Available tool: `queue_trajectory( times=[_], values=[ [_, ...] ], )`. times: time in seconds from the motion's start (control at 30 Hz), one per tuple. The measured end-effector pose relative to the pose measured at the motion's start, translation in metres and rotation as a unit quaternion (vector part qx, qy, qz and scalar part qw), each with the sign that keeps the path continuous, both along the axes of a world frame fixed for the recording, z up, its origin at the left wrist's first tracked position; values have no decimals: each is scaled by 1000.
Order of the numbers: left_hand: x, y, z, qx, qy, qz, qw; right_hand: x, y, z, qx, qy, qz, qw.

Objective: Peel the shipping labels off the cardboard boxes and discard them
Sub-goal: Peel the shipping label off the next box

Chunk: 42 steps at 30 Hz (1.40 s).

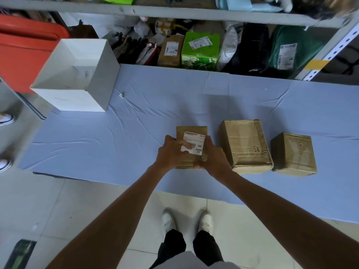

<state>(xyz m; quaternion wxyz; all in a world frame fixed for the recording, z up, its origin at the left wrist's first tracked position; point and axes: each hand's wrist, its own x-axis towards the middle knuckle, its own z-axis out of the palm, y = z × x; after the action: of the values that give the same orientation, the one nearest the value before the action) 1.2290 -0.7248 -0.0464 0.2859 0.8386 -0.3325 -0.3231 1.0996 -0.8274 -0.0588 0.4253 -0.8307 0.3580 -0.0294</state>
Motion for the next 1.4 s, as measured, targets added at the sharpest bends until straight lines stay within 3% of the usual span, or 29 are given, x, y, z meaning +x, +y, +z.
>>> queue_trajectory(
  times=[0.37,0.53,0.77,1.07,1.4],
  values=[
    [15,14,-8,-156,76,94,980,-3,-1,-2,6,-13,7,1000],
    [15,6,-12,-193,-35,89,977,-5,-1,-3,-13,-6,10,1000],
    [16,-1,-16,-202,-54,83,974,-5,0,-2,-26,12,29,999],
    [11,-16,-16,-199,-38,146,968,-4,1,1,-43,35,31,998],
    [-1,-26,-14,-176,-88,187,962,-6,4,6,-46,39,30,998]
  ],
)
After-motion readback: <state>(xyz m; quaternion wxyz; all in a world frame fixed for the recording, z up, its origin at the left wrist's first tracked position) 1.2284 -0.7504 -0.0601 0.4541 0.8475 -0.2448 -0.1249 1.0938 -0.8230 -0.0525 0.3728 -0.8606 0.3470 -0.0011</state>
